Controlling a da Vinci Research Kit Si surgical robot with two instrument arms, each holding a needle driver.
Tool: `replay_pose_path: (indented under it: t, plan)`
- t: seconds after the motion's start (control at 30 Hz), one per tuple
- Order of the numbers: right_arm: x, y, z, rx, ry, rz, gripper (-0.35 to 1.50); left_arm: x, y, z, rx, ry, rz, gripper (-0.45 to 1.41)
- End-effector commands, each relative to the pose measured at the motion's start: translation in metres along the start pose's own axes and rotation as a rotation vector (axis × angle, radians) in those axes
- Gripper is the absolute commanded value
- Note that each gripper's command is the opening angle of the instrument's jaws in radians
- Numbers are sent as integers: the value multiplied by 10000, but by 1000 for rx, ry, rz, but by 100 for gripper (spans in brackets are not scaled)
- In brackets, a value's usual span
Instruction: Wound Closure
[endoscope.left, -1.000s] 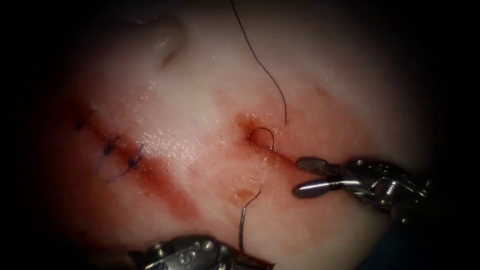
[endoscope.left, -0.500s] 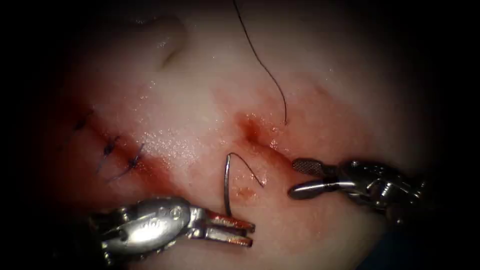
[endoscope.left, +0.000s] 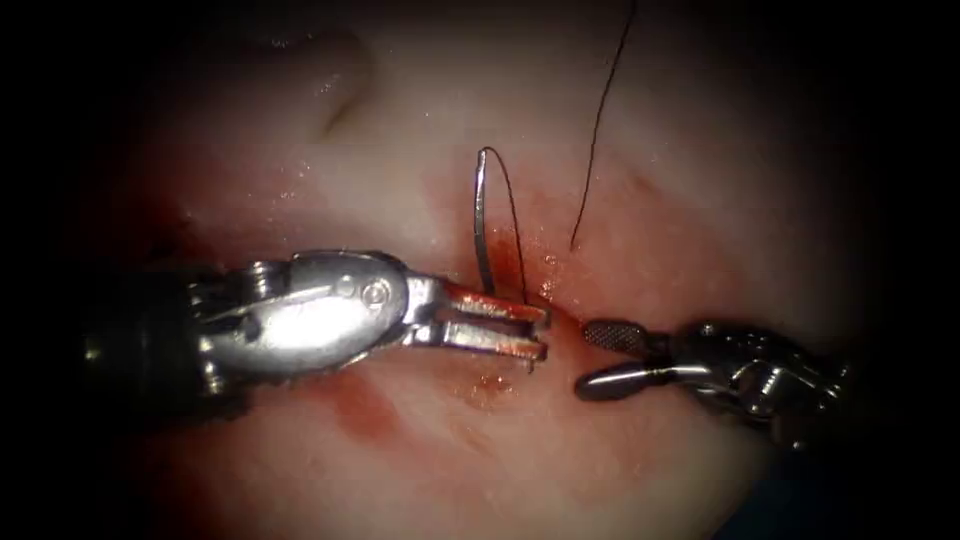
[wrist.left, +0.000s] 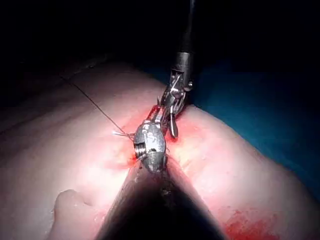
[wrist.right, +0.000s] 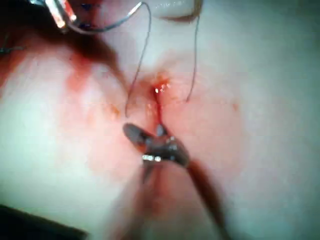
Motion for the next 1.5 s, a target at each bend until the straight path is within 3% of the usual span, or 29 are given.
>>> replay_pose_path:
  t: [0.03,0.2,0.43,0.7,0.97,1.07,1.1,1.23,1.27,1.5]
  plan:
    - [-3,0,7,4,-1,1,108,-4,-1,6,-2,1,-3,-45]
    - [3,-14,6,11,0,15,104,-5,1,-5,-6,1,3,-45]
    - [15,-47,28,53,-20,-107,96,-11,-3,-31,-12,-3,0,-45]
    - [23,-32,40,-75,15,-196,94,-13,-1,-38,2,25,-4,-45]
    - [17,-25,49,-102,9,-206,91,-13,-3,-44,2,28,-5,-45]
    - [16,-26,54,-107,7,-213,74,-13,-3,-45,3,28,-7,-45]
    - [12,-28,59,-113,-4,-221,49,-12,-4,-46,5,30,-8,-45]
    - [5,-30,70,-100,-35,-238,19,-11,-4,-46,11,38,-4,-45]
    - [2,-31,72,-72,-52,-253,-35,-10,-4,-46,14,40,-5,-45]
    - [5,-56,45,-76,-130,-234,-35,-13,-3,-44,20,43,-4,-45]
